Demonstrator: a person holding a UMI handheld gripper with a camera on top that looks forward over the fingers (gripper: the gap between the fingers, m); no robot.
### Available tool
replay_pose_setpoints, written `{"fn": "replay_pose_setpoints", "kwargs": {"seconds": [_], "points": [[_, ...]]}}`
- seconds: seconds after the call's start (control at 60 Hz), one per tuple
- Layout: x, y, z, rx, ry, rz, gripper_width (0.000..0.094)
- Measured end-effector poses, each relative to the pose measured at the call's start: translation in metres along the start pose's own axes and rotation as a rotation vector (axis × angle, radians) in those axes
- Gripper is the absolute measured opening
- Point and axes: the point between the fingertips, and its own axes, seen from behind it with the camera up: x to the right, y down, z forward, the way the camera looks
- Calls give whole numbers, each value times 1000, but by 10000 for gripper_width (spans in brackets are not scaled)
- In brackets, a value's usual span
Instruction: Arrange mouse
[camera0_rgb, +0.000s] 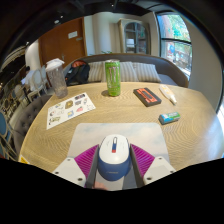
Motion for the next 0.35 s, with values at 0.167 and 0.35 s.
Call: {"fn": "replay_pose_setpoints", "kwargs": {"seconds": [0.167,0.35], "points": [[4,-3,-43,-2,49,32,845],[16,24,-117,9,108,71,834]]}}
